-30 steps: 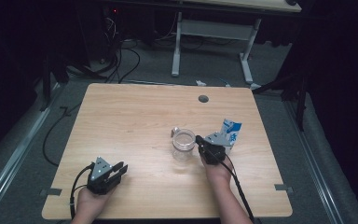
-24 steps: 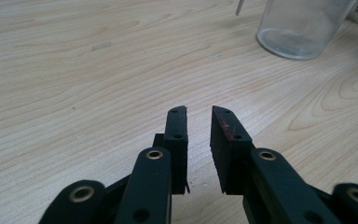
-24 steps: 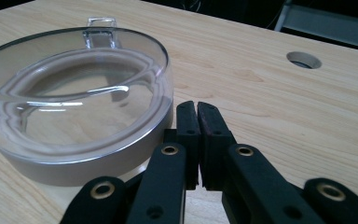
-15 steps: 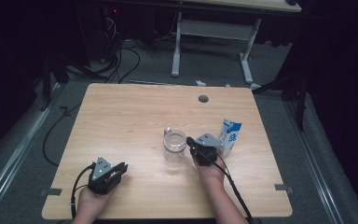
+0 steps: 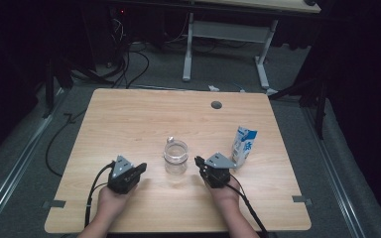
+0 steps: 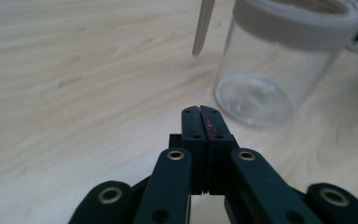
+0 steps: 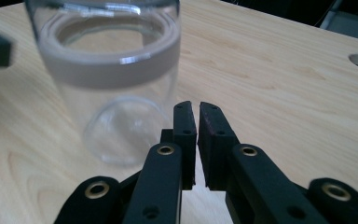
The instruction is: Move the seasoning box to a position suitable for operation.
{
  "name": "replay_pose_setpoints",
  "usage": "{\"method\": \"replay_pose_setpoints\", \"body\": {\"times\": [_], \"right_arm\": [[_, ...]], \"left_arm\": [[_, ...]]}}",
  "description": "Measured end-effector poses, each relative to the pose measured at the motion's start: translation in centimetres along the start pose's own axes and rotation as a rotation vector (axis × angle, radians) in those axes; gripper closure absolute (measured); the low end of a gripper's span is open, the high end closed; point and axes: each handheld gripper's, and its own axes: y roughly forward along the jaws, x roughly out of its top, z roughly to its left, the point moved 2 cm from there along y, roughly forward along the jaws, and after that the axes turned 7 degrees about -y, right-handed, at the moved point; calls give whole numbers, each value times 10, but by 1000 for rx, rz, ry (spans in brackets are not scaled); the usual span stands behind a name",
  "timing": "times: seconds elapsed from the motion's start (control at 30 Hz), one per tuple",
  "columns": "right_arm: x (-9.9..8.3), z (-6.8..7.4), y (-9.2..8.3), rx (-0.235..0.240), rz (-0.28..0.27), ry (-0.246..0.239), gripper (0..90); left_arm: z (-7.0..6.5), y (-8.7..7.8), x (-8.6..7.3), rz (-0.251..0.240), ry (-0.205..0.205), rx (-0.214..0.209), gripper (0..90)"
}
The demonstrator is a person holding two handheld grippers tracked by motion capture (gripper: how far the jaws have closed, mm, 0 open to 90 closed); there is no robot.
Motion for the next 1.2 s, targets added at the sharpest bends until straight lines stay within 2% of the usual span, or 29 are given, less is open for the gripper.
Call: {"method": "replay_pose_setpoints", "body": {"times": [0.03,0.07,0.1,0.13,0.17,0.27,0.3,0.4,0.43,0.47,0.5,0.53,0.57,0.6,0.7,0.8,0.9,1.03,1.1,1.17,1.2], "right_arm": [[-3,0,-5,-6,-6,3,852],[-6,-1,-9,-7,-11,1,852],[-9,-2,-14,-8,-14,2,850],[-12,-2,-19,-13,-18,0,849],[-12,-2,-19,-13,-18,0,849],[-24,-6,-35,-33,-50,11,846],[-26,-8,-38,-29,-65,21,846],[-28,-11,-43,-35,-57,13,843],[-29,-15,-48,-33,-77,38,842],[-29,-15,-48,-33,-77,38,842],[-28,-15,-49,-36,-79,35,842],[-28,-15,-49,-35,-77,34,842],[-28,-15,-49,-35,-73,29,842],[-28,-14,-48,-33,-70,27,840],[-28,-13,-48,-31,-71,29,837],[-28,-13,-48,-31,-67,29,834],[-30,-14,-46,-25,-53,41,817],[-33,-15,-45,-17,-49,56,812],[-33,-15,-45,-12,-45,58,803],[-33,-15,-44,-1,-41,61,792],[-34,-15,-43,3,-34,64,788]], "left_arm": [[-3,13,12,-13,-1,-11,900],[-3,13,12,-13,-1,-11,900],[-7,28,26,-23,1,-28,900],[-9,36,34,-30,6,-33,900],[-9,36,34,-30,6,-33,900],[-16,50,46,-36,21,-38,900],[-19,50,46,-41,25,-36,900],[-26,47,43,-44,26,-41,900],[-35,43,38,-49,27,-48,900],[-35,43,38,-49,27,-48,900],[-50,35,30,-52,25,-74,900],[-58,32,27,-54,30,-84,900],[-58,32,27,-54,30,-84,900],[-71,25,20,-55,55,-91,900],[-79,19,15,-50,64,-86,900],[-78,17,13,-39,70,-70,891],[-67,15,11,-4,36,-50,835],[-57,12,13,3,17,-30,739],[-55,11,14,0,13,-28,702],[-48,9,19,1,8,-23,671],[-46,10,20,6,3,-36,645]]}}
